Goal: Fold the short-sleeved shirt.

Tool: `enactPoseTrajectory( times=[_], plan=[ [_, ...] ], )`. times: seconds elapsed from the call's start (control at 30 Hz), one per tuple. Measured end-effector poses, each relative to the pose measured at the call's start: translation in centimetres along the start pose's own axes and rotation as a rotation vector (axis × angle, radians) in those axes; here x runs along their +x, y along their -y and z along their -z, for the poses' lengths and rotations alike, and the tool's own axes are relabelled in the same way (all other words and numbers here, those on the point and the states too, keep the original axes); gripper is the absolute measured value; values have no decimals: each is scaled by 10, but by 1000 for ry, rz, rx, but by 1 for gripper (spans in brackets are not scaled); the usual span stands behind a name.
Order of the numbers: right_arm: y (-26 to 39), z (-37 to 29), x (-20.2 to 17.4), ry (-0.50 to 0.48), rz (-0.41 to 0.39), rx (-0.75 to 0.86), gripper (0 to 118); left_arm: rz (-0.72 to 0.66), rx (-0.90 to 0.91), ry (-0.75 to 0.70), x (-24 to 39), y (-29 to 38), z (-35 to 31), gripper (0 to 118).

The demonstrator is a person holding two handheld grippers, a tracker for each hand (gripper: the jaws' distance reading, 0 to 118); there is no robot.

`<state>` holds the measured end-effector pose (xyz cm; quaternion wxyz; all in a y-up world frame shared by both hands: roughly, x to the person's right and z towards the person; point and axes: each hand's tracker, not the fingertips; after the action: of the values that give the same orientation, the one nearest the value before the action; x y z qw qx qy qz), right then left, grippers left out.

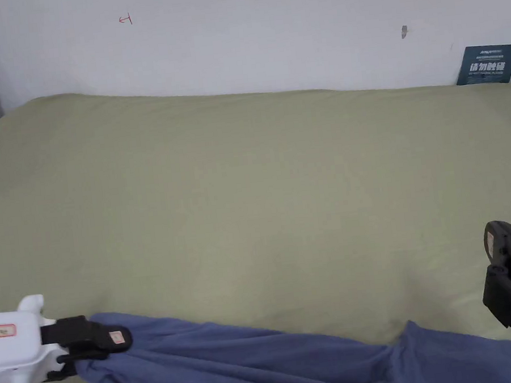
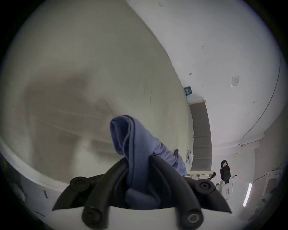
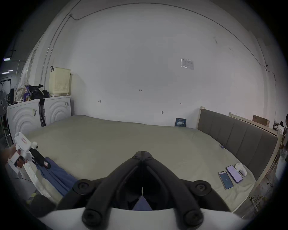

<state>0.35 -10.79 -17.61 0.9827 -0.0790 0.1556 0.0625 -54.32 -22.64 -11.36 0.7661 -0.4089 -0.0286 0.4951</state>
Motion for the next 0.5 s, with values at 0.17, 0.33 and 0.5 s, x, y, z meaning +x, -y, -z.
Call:
enactPoseTrajectory(
  times=[0.17,0.33,0.5],
  plan=[
    [-7,-6,5,1,11,41,1,133,7,-152,33,10,-34,8],
    [-6,-15,11,0,33,48,1,319,-27,-241,100,37,-8,8],
    [3,-28,20,1,35,31,1,428,-134,-263,160,67,51,8]
  ],
)
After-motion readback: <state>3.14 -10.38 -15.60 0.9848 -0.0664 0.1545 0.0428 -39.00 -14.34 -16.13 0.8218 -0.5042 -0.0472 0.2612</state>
